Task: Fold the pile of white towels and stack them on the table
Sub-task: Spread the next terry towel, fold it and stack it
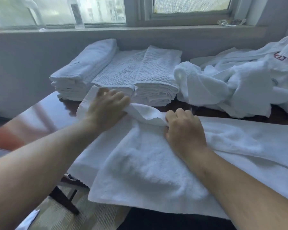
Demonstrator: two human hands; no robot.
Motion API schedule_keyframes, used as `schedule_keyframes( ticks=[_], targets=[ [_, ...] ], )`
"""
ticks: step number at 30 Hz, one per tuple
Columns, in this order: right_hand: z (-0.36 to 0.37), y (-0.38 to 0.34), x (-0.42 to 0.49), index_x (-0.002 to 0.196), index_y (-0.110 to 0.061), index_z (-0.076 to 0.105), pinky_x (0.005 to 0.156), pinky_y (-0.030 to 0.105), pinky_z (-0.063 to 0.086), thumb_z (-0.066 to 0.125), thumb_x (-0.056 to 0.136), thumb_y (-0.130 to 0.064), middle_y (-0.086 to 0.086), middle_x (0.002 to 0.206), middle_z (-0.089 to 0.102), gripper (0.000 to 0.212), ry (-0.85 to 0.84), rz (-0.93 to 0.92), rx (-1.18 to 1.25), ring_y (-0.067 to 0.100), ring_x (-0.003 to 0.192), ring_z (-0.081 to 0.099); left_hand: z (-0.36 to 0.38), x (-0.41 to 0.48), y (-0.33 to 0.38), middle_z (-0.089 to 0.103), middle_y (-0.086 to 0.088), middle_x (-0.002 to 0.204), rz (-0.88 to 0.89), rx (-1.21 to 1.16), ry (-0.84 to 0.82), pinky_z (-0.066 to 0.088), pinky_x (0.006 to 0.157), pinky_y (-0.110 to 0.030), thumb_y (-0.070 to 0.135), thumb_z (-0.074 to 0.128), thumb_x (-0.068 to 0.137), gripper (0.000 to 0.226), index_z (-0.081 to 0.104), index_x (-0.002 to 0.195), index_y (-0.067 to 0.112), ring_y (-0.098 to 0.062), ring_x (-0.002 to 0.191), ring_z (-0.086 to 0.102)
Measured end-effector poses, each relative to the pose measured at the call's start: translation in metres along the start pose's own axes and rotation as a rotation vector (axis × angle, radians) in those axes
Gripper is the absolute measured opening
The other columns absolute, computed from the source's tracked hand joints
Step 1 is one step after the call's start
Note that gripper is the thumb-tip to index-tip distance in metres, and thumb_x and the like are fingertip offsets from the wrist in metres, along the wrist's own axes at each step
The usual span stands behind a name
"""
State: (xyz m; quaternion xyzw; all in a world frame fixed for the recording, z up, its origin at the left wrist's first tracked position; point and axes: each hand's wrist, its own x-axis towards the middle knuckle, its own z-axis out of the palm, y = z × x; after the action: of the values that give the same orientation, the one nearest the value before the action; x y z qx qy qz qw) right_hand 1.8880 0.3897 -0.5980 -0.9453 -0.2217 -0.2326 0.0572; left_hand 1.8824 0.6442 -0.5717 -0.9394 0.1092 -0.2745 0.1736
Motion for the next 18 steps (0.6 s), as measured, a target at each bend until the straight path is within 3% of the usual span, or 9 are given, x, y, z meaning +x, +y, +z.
schedule_keyframes(
  ticks=[3, 7, 10, 12, 15, 18],
  targets=[
    [0.001, 0.001, -0.007, 0.087, -0.011, 0.059, 0.056, 0.033, 0.035, 0.065, 0.077, -0.002, 0.005, 0.077, 0.054, 0.015, 0.101, -0.022, 0.134, 0.029, 0.069, 0.052, 0.008, -0.021, 0.001, 0.058, -0.006, 0.090, -0.087, 0.036, 0.149, 0.030, 0.091, -0.045, 0.007, 0.068, 0.070, 0.031, 0.061, 0.099, 0.016, -0.031, 0.087, 0.059],
    [0.000, 0.009, -0.012, 0.088, -0.015, 0.057, 0.052, 0.029, 0.038, 0.075, 0.072, -0.006, -0.002, 0.074, 0.058, 0.026, 0.095, -0.130, 0.324, 0.027, 0.059, 0.054, 0.006, -0.045, -0.012, 0.066, -0.004, 0.087, -0.281, 0.010, 0.029, 0.034, 0.089, -0.044, 0.002, 0.064, 0.072, 0.035, 0.061, 0.103, 0.018, -0.031, 0.084, 0.064],
    [0.000, 0.011, -0.012, 0.092, -0.026, 0.055, 0.059, 0.030, 0.035, 0.070, 0.082, -0.028, -0.011, 0.074, 0.054, 0.017, -0.039, -0.096, 0.413, 0.023, 0.066, 0.056, 0.002, -0.063, -0.026, 0.062, -0.006, 0.114, -0.361, -0.097, -0.158, 0.028, 0.106, -0.048, 0.025, 0.070, 0.083, 0.029, 0.070, 0.112, 0.023, -0.035, 0.112, 0.056],
    [-0.002, 0.011, -0.009, 0.091, -0.031, 0.051, 0.060, 0.031, 0.033, 0.061, 0.086, -0.040, -0.013, 0.078, 0.055, 0.015, -0.141, -0.062, 0.364, 0.020, 0.072, 0.055, 0.001, -0.072, -0.031, 0.060, -0.002, 0.124, -0.371, -0.217, -0.275, 0.025, 0.111, -0.044, 0.033, 0.059, 0.091, 0.030, 0.065, 0.119, 0.024, -0.031, 0.120, 0.054],
    [-0.005, -0.003, -0.003, 0.092, -0.027, 0.047, 0.066, 0.034, 0.038, 0.054, 0.085, -0.042, -0.006, 0.092, 0.054, 0.018, -0.217, 0.031, 0.260, 0.022, 0.085, 0.053, 0.003, -0.072, -0.039, 0.060, 0.001, 0.125, -0.451, -0.470, -0.303, 0.035, 0.103, -0.041, 0.022, 0.048, 0.093, 0.032, 0.058, 0.123, 0.025, -0.028, 0.118, 0.052],
    [-0.004, -0.026, -0.006, 0.106, -0.022, 0.050, 0.077, 0.037, 0.042, 0.053, 0.085, -0.047, -0.001, 0.103, 0.052, 0.033, -0.183, 0.040, 0.178, 0.023, 0.095, 0.048, 0.005, -0.063, -0.051, 0.047, 0.006, 0.150, -0.477, -0.576, -0.444, 0.027, 0.116, -0.045, 0.015, 0.058, 0.095, 0.058, 0.043, 0.149, 0.030, -0.024, 0.140, 0.036]
  ],
)
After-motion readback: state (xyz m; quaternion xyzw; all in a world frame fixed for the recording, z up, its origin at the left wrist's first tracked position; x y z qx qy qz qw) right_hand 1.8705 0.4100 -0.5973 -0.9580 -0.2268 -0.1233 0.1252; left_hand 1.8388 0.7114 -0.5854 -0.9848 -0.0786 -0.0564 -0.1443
